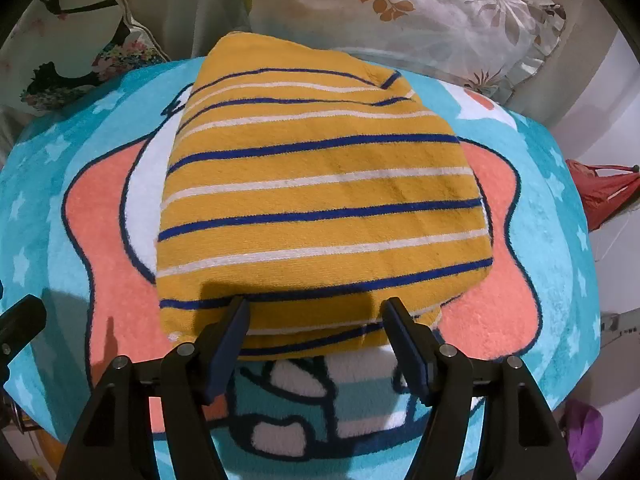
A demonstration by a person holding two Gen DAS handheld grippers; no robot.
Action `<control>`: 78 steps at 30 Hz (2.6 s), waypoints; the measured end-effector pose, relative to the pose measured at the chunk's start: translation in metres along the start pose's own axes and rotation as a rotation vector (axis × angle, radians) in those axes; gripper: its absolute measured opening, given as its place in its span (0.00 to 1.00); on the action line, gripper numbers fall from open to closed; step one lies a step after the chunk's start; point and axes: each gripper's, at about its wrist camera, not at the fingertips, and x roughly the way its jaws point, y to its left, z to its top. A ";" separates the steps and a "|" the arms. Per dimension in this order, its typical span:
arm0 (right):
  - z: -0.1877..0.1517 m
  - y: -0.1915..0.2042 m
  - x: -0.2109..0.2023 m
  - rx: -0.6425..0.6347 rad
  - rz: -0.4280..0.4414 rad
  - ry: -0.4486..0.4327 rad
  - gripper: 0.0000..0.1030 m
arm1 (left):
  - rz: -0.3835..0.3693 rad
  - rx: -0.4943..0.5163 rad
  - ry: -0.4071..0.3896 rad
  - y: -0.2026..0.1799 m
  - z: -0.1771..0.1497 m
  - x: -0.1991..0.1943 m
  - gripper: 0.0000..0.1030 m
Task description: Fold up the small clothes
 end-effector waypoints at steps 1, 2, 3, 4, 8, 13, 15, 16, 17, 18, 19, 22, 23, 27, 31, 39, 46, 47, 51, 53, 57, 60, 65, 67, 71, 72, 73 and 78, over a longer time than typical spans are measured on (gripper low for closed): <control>0.000 0.000 0.000 0.001 -0.003 0.001 0.73 | -0.002 0.001 0.003 -0.001 0.000 0.001 0.97; 0.000 0.000 0.000 0.002 -0.005 0.002 0.73 | -0.006 0.003 0.007 -0.002 0.000 0.002 0.97; 0.000 0.000 0.001 0.004 -0.007 0.003 0.74 | -0.010 0.006 0.011 -0.002 0.001 0.004 0.97; 0.000 -0.001 0.001 0.006 -0.009 0.005 0.74 | -0.015 0.008 0.015 -0.003 0.001 0.005 0.97; -0.003 -0.005 0.002 0.013 -0.016 0.010 0.74 | -0.025 0.018 0.027 -0.007 0.002 0.010 0.97; -0.007 -0.011 0.006 0.026 -0.026 0.020 0.74 | -0.032 0.026 0.038 -0.008 0.004 0.014 0.97; -0.009 -0.014 0.008 0.033 -0.027 0.026 0.75 | -0.034 0.025 0.047 -0.007 0.005 0.016 0.97; -0.009 -0.014 0.008 0.035 -0.028 0.029 0.75 | -0.036 0.024 0.052 -0.006 0.005 0.018 0.97; -0.010 -0.014 0.009 0.037 -0.031 0.031 0.75 | -0.037 0.023 0.055 -0.005 0.006 0.019 0.97; -0.010 -0.014 0.010 0.037 -0.033 0.034 0.75 | -0.039 0.021 0.059 -0.004 0.006 0.020 0.97; -0.010 -0.014 0.010 0.037 -0.034 0.037 0.75 | -0.041 0.019 0.063 -0.003 0.006 0.022 0.97; -0.010 -0.013 0.012 0.035 -0.039 0.042 0.75 | -0.048 0.016 0.070 -0.002 0.007 0.025 0.97; -0.009 -0.013 0.013 0.032 -0.042 0.043 0.75 | -0.053 0.016 0.074 -0.001 0.006 0.027 0.97; -0.009 -0.010 0.014 0.022 -0.053 0.046 0.75 | -0.069 0.010 0.095 -0.001 0.004 0.034 0.97; -0.011 -0.009 0.015 0.015 -0.053 0.050 0.75 | -0.074 0.002 0.107 -0.004 0.002 0.038 0.97; -0.007 -0.014 0.015 -0.015 -0.016 0.032 0.75 | -0.046 -0.015 0.067 -0.017 0.003 0.025 0.97; -0.011 -0.038 0.007 -0.045 0.011 -0.007 0.75 | -0.034 -0.031 0.053 -0.049 -0.007 0.015 0.97; -0.012 -0.044 0.006 -0.043 0.012 -0.012 0.75 | -0.039 -0.032 0.052 -0.055 -0.009 0.014 0.97; -0.019 -0.071 0.004 -0.032 0.009 -0.024 0.75 | -0.076 -0.035 0.042 -0.082 -0.019 0.009 0.97; -0.022 -0.086 0.001 -0.026 0.011 -0.032 0.75 | -0.094 -0.036 0.033 -0.094 -0.024 0.006 0.97; -0.028 -0.105 -0.005 -0.040 0.014 -0.060 0.75 | -0.100 -0.028 0.018 -0.119 -0.031 -0.002 0.97; -0.033 -0.112 -0.010 -0.060 0.008 -0.086 0.75 | -0.101 -0.026 0.000 -0.132 -0.035 -0.008 0.97; -0.033 -0.124 -0.016 -0.082 0.003 -0.125 0.75 | -0.115 -0.048 -0.039 -0.142 -0.040 -0.019 0.97; -0.031 -0.128 -0.017 -0.083 0.012 -0.137 0.75 | -0.125 -0.064 -0.061 -0.142 -0.040 -0.024 0.97; -0.032 -0.127 -0.025 -0.110 0.003 -0.186 0.75 | -0.126 -0.084 -0.094 -0.143 -0.041 -0.031 0.97; -0.031 -0.125 -0.026 -0.119 0.002 -0.196 0.75 | -0.128 -0.087 -0.098 -0.144 -0.041 -0.032 0.97; -0.031 -0.124 -0.028 -0.130 -0.001 -0.209 0.75 | -0.131 -0.088 -0.100 -0.144 -0.041 -0.033 0.97; -0.031 -0.120 -0.032 -0.162 -0.003 -0.243 0.75 | -0.141 -0.094 -0.098 -0.146 -0.041 -0.033 0.97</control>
